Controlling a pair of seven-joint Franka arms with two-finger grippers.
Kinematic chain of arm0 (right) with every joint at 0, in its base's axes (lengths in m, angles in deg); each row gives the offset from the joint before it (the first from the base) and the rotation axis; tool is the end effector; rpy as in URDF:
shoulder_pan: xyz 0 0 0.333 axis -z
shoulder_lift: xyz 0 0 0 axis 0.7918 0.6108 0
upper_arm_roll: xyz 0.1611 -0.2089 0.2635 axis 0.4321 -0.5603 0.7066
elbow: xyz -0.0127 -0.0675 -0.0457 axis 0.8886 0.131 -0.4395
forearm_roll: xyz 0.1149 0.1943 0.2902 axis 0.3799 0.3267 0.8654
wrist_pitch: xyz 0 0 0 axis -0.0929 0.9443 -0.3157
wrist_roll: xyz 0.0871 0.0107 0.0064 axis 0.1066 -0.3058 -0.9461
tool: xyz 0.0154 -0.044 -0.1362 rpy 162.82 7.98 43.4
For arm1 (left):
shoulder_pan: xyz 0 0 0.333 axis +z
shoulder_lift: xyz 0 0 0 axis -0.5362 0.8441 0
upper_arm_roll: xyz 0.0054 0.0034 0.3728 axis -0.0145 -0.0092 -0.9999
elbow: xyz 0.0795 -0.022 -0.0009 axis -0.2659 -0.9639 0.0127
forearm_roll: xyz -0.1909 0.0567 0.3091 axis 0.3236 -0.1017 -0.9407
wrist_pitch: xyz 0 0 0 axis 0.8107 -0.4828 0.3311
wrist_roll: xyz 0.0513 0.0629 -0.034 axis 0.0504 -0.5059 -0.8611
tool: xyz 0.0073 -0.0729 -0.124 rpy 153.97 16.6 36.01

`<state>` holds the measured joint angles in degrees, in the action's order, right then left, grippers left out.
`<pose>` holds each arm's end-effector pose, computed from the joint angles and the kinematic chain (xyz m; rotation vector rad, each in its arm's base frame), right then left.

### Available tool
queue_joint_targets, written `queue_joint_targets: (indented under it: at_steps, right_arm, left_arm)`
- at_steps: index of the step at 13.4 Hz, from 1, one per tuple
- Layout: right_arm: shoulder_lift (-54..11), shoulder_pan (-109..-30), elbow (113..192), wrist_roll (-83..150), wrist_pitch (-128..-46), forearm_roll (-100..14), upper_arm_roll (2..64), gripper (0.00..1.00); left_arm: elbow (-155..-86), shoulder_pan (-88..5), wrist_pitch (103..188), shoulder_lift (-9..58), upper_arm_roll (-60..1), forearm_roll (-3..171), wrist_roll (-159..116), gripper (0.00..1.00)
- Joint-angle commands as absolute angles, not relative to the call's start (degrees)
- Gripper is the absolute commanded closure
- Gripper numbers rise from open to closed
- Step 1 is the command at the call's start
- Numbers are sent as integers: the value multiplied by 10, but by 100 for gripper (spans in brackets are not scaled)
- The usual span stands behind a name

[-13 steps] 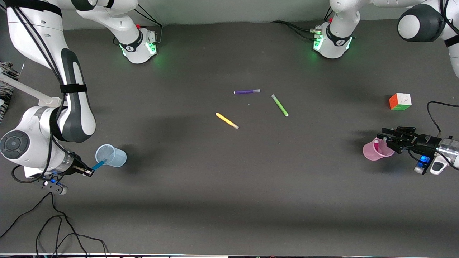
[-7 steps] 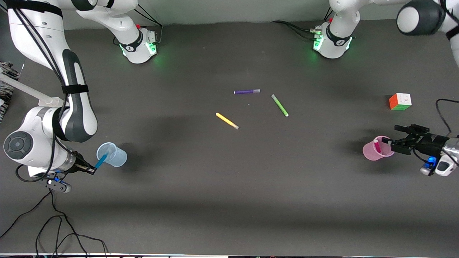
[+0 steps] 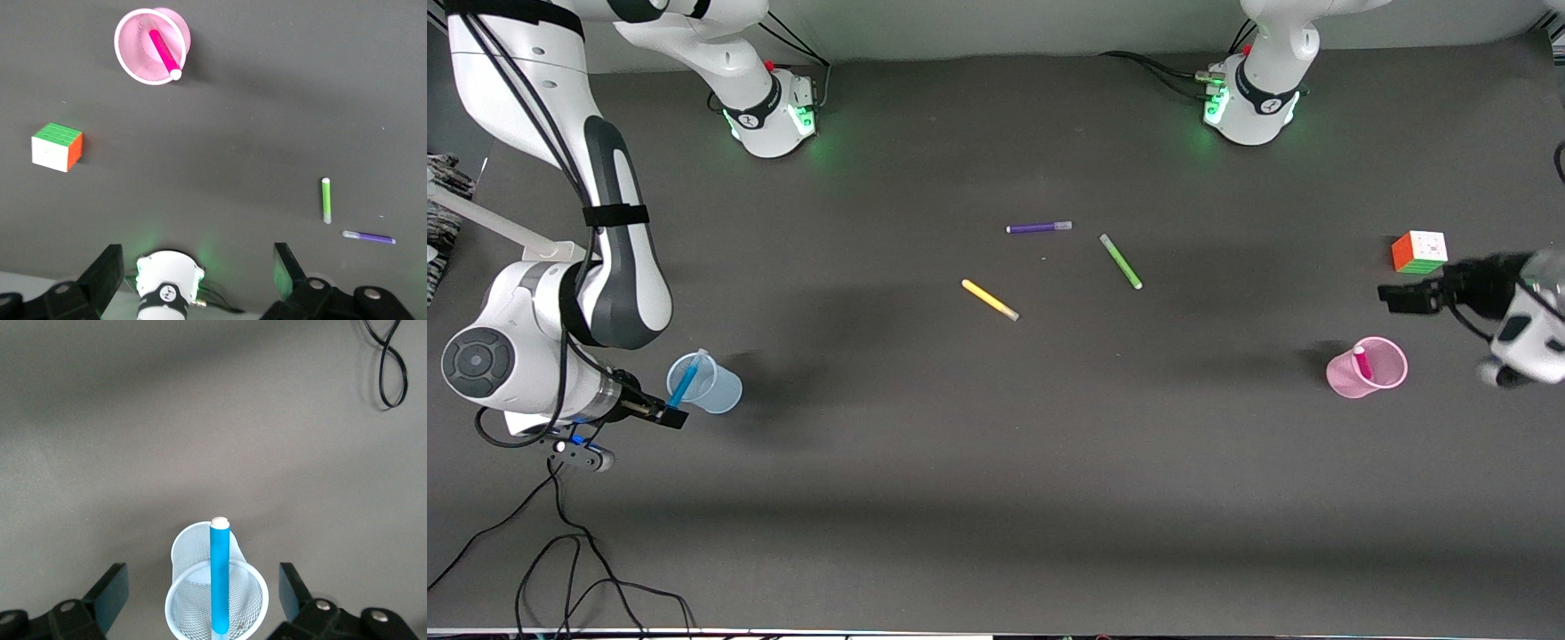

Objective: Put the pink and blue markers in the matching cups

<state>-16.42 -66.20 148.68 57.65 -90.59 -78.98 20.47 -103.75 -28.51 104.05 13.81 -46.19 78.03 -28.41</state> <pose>0.6709 -0.0196 0.3542 2.9412 -0.5708 -0.0532 0.5669 0.0165 0.5374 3.0351 0.4076 -0.6183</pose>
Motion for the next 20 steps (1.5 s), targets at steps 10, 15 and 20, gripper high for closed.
queue_joint_targets:
  at_steps: [10, 15, 20]
  right_arm:
    - [-238, -658, 1366, 468, -680, -778, 201, 0]
    - [-348, -666, 1335, 435, -685, -712, 202, 0]
    - [-373, -677, 1318, 437, -615, -732, 205, 0]
  left_arm:
    - [-1421, -319, 1221, -257, -422, 727, -293, 1]
    - [-1320, -297, 1228, -160, -435, 727, -237, 1]
    - [-1172, -290, 1191, -39, -434, 711, -237, 1]
